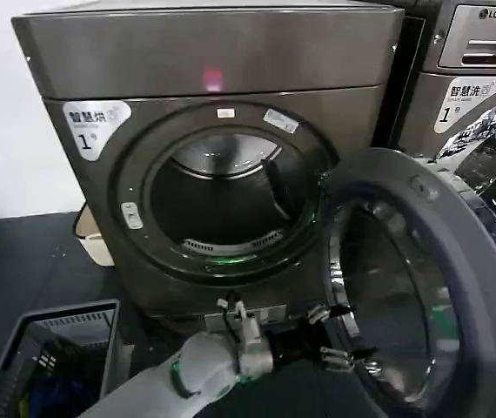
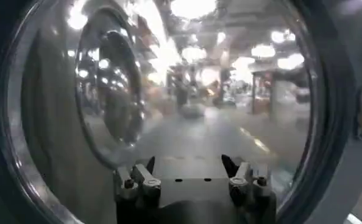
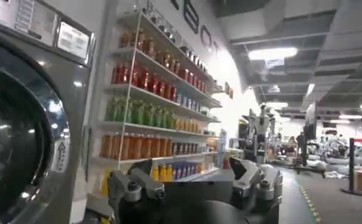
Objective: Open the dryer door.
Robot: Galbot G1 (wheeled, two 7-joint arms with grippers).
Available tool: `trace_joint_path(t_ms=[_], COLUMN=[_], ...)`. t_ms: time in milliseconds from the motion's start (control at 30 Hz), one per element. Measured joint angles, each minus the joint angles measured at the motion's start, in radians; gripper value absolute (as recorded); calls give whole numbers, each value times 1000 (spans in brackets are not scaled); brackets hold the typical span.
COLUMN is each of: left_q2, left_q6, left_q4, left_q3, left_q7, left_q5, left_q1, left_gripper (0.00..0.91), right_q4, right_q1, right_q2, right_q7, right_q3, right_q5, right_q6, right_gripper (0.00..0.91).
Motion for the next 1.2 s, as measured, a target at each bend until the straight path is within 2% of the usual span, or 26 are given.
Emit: trace_joint_path(t_ms=[867, 1100, 1200], left_q2=[-260, -301, -312], left_q6=[-44, -180, -197], left_q4=[247, 308, 341], left_q3=[70, 90, 92], left_q7=[-112, -191, -205], left_q5=[40, 145, 160], left_q1=[-160, -173, -175], left_gripper=[907, 907, 907], right_q4=[-34, -33, -31], right_q1=[-43, -54, -56], right_q2=[-14, -11, -10], right_q7=[-8, -9, -9], right_q3=[77, 87, 88], right_q5=[32, 40, 40], right_q6=[6, 6, 7], right_gripper=[907, 907, 907])
